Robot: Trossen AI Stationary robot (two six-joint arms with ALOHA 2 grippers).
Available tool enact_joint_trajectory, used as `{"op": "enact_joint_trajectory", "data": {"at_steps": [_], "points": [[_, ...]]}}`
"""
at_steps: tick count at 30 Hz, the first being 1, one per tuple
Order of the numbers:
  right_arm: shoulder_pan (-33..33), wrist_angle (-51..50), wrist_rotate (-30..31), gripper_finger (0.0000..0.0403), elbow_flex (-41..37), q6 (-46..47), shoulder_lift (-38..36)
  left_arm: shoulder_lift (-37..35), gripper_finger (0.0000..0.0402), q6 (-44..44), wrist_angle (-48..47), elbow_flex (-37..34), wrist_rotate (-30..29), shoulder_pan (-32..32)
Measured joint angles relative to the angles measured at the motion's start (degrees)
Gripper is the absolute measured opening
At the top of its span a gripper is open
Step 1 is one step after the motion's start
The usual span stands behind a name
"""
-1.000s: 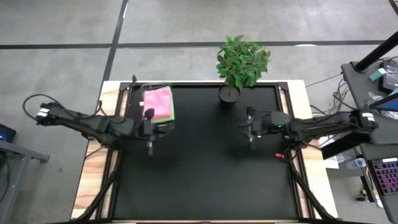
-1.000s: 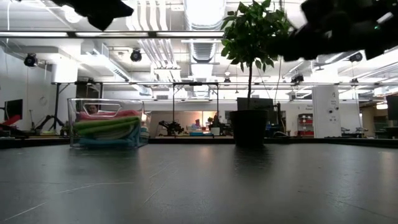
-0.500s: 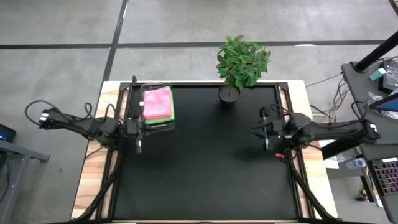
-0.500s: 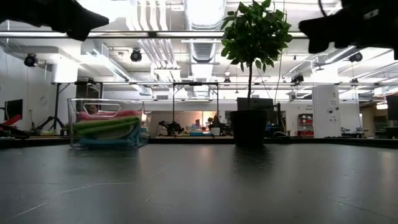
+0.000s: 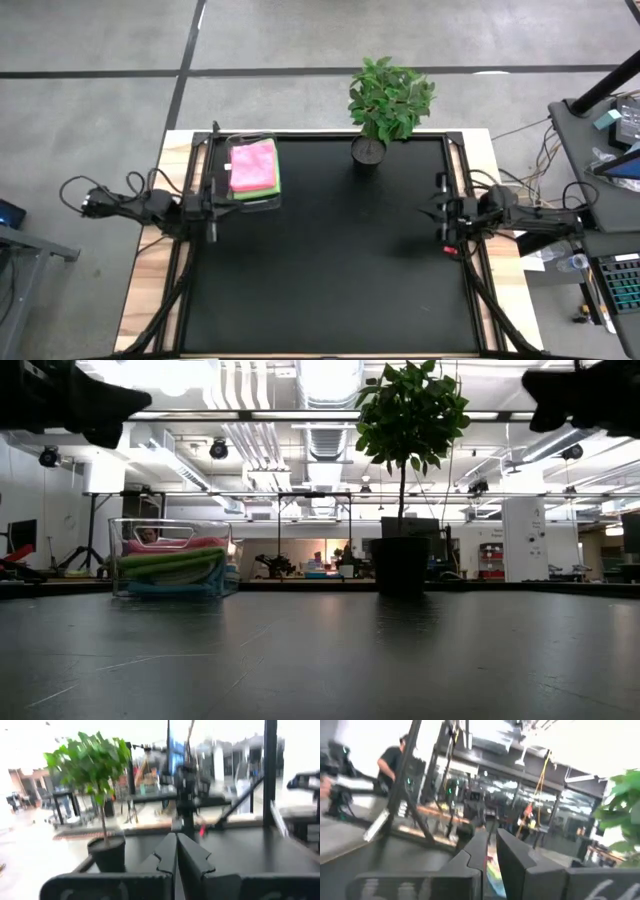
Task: Fold microfiber towels
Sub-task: Return to Home Position
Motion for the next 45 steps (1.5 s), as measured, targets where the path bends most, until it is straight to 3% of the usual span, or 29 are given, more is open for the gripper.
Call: {"op": "enact_joint_trajectory", "data": {"at_steps": [4, 7, 13, 22, 45], "points": [[-0.03, -1.63, 0.27, 0.0033, 0.05, -0.93, 0.79, -4.73, 0.0000, 0.45, 2.78, -2.86, -1.90, 0.04], [-0.02, -1.46, 0.15, 0.0033, -0.52, 1.04, 0.56, -4.06, 0.0000, 1.53, 2.19, -3.78, -4.94, 0.07], [0.00, -5.44, -0.41, 0.0033, -2.40, 7.68, 0.44, -3.78, 0.0000, 1.01, 4.30, -7.65, -4.24, 0.09], [0.00, -12.08, 0.71, 0.0034, -2.27, 26.46, 1.61, -1.84, 0.0000, 0.44, 2.54, -8.27, -4.37, 0.08], [-0.02, -12.30, 0.77, 0.0034, -2.09, 26.58, 4.36, 3.97, 0.0000, 0.07, 2.49, -8.40, -4.46, 0.09]]}}
